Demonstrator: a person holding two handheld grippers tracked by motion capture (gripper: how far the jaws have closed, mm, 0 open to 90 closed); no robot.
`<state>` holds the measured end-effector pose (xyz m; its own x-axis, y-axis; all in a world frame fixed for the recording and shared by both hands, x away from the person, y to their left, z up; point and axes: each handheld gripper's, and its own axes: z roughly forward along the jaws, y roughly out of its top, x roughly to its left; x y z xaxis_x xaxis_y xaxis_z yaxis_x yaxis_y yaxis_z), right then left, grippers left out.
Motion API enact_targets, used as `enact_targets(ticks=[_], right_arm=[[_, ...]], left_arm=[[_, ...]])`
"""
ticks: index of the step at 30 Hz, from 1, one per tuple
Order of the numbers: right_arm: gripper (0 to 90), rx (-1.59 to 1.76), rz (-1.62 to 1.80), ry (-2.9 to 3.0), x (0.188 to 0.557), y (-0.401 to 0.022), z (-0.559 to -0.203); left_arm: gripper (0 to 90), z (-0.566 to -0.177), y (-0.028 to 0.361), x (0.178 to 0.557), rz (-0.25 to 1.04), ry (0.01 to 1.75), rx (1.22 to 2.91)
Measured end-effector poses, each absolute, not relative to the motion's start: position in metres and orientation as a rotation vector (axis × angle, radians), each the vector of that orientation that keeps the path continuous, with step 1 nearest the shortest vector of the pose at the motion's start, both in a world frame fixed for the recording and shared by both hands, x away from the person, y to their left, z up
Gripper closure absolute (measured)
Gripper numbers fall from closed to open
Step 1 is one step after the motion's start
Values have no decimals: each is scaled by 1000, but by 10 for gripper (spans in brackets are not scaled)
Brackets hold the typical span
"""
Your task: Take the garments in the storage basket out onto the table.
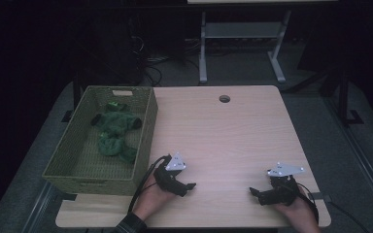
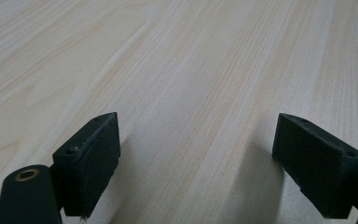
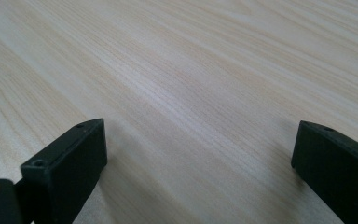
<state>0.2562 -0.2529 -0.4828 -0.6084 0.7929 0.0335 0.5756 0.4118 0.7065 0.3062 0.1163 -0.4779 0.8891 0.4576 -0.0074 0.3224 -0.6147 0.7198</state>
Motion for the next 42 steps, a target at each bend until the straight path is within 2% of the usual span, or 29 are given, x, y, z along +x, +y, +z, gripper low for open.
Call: enact_targets(ticks=[22,42], right_arm=[[28,1193,1006,2364,256,-253,-483],[28,1195,1005,2364,256,-253,-483]], left_arm=[[141,-466,116,312,240,598,2276],[145,-430,117,315,225,577,2255]])
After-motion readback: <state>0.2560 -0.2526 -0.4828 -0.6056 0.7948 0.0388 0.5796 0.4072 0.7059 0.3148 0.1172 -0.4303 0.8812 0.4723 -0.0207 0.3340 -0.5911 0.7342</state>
